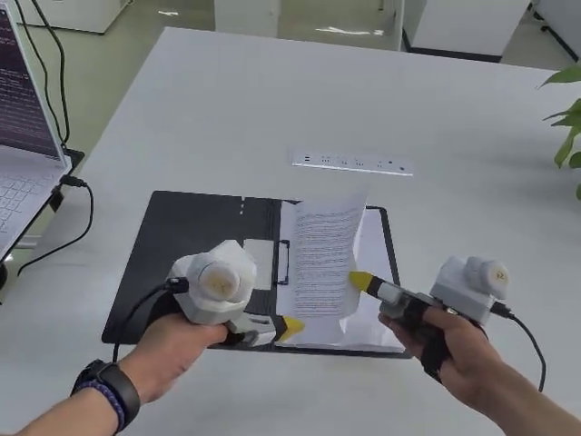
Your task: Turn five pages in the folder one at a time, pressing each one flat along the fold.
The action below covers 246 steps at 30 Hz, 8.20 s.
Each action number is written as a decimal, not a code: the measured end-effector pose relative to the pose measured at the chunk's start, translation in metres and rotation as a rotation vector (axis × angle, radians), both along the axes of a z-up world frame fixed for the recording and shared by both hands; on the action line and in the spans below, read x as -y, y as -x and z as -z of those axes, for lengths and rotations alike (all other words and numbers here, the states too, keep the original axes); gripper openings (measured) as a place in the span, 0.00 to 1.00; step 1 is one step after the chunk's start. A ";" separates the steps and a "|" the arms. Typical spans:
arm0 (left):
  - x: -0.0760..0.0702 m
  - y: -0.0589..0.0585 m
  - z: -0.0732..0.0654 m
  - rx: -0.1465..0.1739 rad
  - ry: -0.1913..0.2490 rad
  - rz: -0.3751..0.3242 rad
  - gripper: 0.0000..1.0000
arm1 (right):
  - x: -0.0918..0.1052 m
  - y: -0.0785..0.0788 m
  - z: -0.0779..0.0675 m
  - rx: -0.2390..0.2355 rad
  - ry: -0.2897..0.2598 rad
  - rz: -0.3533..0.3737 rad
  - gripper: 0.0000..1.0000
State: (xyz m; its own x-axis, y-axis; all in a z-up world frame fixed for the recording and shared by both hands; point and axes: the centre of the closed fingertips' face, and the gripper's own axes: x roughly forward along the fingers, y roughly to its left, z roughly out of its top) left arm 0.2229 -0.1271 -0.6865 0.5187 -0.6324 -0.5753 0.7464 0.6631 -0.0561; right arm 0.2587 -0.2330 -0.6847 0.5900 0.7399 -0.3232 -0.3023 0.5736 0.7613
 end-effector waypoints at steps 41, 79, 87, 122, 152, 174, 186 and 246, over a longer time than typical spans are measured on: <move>-0.137 0.011 -0.030 0.056 0.028 -0.234 0.76 | -0.138 0.006 -0.010 0.035 0.004 -0.229 0.00; -0.154 0.032 -0.008 0.001 0.072 -0.258 0.75 | -0.223 0.014 0.052 -0.117 -0.016 -0.302 0.00; -0.157 0.035 0.000 -0.020 0.071 -0.270 0.75 | -0.230 0.008 0.078 -0.169 0.002 -0.302 0.00; -0.148 0.039 0.016 -0.076 0.068 -0.255 0.66 | -0.245 0.029 0.086 -0.163 -0.022 -0.372 0.34; -0.118 0.012 0.059 -0.152 0.049 -0.184 0.07 | -0.119 0.026 0.040 -0.026 -0.057 -0.172 0.30; -0.120 0.031 0.100 -0.245 -0.031 -0.205 0.00 | -0.092 0.033 0.054 -0.066 -0.066 -0.104 0.22; -0.121 0.030 0.099 -0.240 -0.044 -0.185 0.00 | -0.088 0.001 0.050 -0.043 -0.043 -0.105 0.17; -0.122 0.024 0.105 -0.233 -0.119 -0.206 0.00 | -0.094 -0.123 0.070 -0.009 -0.020 0.037 0.00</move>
State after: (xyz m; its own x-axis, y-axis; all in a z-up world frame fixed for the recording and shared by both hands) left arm 0.1990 -0.0049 -0.7911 0.4745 -0.4486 -0.7573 0.5718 0.8112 -0.1223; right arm 0.3820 -0.1395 -0.7549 0.6139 0.7243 -0.3138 -0.2747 0.5687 0.7753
